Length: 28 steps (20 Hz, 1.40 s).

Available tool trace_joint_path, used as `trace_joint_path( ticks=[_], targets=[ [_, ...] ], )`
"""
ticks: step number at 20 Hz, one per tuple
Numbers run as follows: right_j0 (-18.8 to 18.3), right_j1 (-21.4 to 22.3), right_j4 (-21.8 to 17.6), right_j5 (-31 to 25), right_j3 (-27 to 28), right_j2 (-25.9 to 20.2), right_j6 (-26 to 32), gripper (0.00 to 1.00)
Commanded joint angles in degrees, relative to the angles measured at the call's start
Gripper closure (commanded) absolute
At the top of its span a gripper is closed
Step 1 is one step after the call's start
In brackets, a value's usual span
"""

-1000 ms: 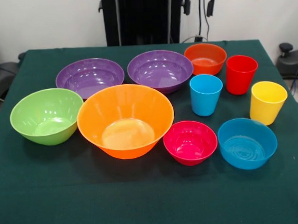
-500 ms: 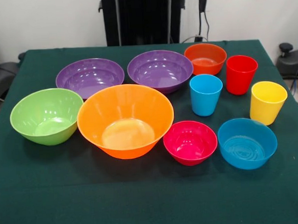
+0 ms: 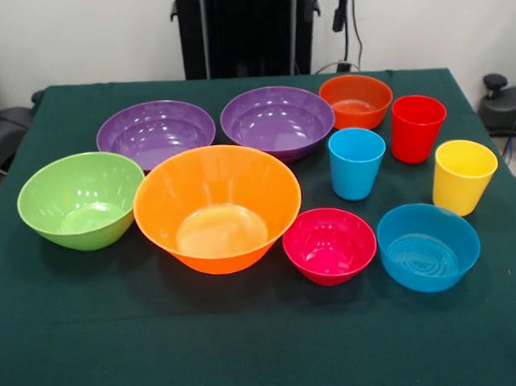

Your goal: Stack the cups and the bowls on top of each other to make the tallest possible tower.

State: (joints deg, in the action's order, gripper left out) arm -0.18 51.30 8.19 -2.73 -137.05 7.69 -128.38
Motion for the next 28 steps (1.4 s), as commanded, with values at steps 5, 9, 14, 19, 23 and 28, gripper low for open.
trace_joint_path(
  ticks=[5,9,14,19,23,28],
  targets=[
    [-0.8,-6.8,0.3,5.6,-5.5,-0.7,-12.4,0.00],
    [-1.8,-14.8,0.2,13.1,-4.4,-2.8,-15.0,0.00],
    [-2.1,-18.5,2.7,12.5,-0.7,-4.2,-14.4,0.00],
    [-3.8,-24.7,2.0,17.9,1.3,-5.5,-15.1,0.00],
    [-5.8,-26.7,-0.4,22.0,-0.2,-5.0,-15.3,0.00],
    [-9.3,-30.3,-4.7,27.9,-2.1,-5.0,-15.4,0.00]
  ],
)
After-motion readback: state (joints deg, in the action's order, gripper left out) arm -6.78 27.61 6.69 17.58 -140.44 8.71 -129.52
